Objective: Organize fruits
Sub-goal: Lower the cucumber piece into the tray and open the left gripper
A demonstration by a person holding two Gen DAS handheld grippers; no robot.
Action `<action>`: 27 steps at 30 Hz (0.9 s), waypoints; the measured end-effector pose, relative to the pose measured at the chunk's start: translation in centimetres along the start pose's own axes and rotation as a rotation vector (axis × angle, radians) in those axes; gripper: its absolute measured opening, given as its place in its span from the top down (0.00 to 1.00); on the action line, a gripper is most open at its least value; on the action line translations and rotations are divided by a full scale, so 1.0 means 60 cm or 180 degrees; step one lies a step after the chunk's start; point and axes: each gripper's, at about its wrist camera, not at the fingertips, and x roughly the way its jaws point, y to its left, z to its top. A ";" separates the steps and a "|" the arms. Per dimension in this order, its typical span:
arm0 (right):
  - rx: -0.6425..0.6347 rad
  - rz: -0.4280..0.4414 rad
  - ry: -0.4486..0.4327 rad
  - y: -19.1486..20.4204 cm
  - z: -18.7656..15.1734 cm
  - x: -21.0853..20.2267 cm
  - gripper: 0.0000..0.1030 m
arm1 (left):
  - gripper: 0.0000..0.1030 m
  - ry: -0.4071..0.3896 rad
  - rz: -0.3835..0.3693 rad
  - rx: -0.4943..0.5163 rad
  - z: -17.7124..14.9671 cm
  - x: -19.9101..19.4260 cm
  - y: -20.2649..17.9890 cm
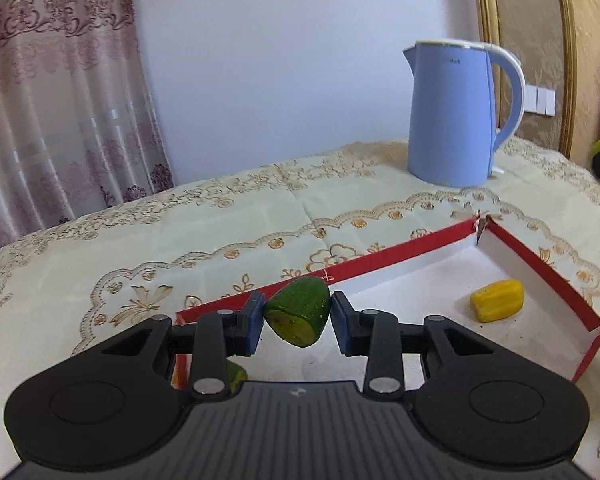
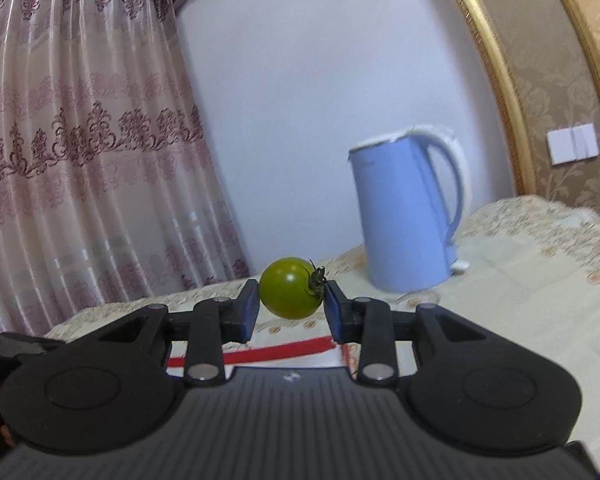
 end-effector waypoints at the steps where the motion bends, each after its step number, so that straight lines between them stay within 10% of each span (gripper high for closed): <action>1: 0.0000 0.0013 0.0046 -0.001 -0.005 0.008 0.68 | 0.66 0.0017 -0.0015 0.0012 -0.001 0.006 -0.003; 6: -0.0033 0.0067 0.0227 -0.001 -0.023 0.031 0.68 | 0.66 0.0108 -0.0022 0.0124 -0.001 0.035 -0.021; 12: -0.0006 0.0040 0.0283 -0.003 -0.027 0.029 0.68 | 0.39 0.0035 0.0219 0.0204 0.002 0.019 -0.024; 20: -0.0006 0.0041 0.0166 -0.001 -0.012 -0.003 0.68 | 0.39 -0.0390 0.0695 -0.0147 -0.031 -0.126 0.039; 27: -0.0111 0.0024 0.0197 0.006 -0.006 -0.034 0.68 | 0.38 -0.0104 0.0807 -0.0299 -0.107 -0.173 0.056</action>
